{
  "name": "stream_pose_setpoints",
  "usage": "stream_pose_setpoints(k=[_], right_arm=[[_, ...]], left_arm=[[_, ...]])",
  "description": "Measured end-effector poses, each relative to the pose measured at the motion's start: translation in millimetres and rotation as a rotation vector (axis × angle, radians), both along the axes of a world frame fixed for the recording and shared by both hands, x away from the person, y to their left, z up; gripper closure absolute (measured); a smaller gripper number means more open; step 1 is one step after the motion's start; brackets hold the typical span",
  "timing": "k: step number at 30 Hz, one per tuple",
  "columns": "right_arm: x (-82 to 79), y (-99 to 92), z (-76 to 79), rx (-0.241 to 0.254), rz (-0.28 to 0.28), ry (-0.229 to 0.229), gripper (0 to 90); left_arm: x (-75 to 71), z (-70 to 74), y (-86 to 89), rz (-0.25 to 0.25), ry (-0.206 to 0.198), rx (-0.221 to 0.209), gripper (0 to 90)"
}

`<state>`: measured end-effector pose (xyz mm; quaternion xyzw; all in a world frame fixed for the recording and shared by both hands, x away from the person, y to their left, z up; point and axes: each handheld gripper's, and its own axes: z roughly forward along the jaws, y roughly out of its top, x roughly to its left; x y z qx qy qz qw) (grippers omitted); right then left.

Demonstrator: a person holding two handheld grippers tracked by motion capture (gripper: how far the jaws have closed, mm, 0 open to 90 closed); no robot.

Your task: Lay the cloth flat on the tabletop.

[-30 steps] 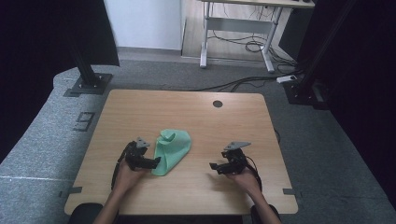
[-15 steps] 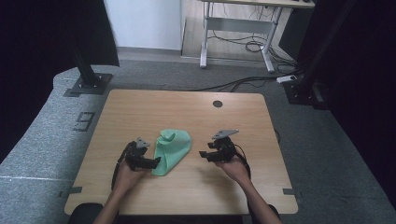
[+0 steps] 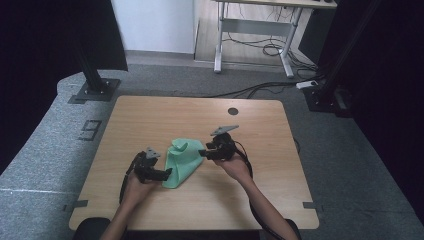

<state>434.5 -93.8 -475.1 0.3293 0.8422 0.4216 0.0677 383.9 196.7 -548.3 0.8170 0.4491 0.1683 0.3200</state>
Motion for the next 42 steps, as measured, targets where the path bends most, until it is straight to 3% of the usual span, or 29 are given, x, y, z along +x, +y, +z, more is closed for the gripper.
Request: stream_pose_setpoints(k=[15, 23, 27, 28, 29, 30, 32, 37, 42], right_arm=[[20.2, 35.0, 12.3, 0.019, 0.005, 0.013, 53.9], [26.8, 56.9, 13.4, -0.027, 0.013, -0.002, 55.0], [28.9, 62.3, 6.7, -0.072, 0.014, 0.015, 67.0], [28.9, 62.4, 4.5, -0.087, 0.018, 0.018, 72.7], [28.9, 62.4, 4.5, -0.087, 0.018, 0.018, 72.7], [27.2, 61.9, 1.3, -0.124, 0.016, 0.007, 81.4], [26.0, 58.2, -0.1, -0.140, 0.021, -0.007, 84.1], [22.5, 45.4, 2.4, -0.136, 0.013, -0.009, 85.0], [19.2, 16.4, 5.9, -0.122, -0.017, -0.018, 85.0]], left_arm=[[0.0, 0.0, 0.0, 0.000, 0.000, 0.000, 5.5], [-0.2, 0.0, -0.1, 0.000, -0.001, -0.001, 5.7], [-0.2, 0.0, 0.0, 0.000, -0.001, -0.001, 5.8], [-0.2, 0.0, 0.0, 0.000, -0.001, -0.001, 5.9], [-0.2, 0.0, 0.0, 0.000, -0.001, -0.001, 5.9], [-0.2, 0.0, 0.0, -0.001, -0.001, -0.001, 5.9], [-0.2, -0.1, -0.1, 0.000, -0.002, -0.001, 5.9], [-0.3, 0.1, -0.1, 0.000, 0.000, 0.000, 5.9], [-0.4, 0.1, -0.1, 0.000, -0.001, 0.000, 5.9]])
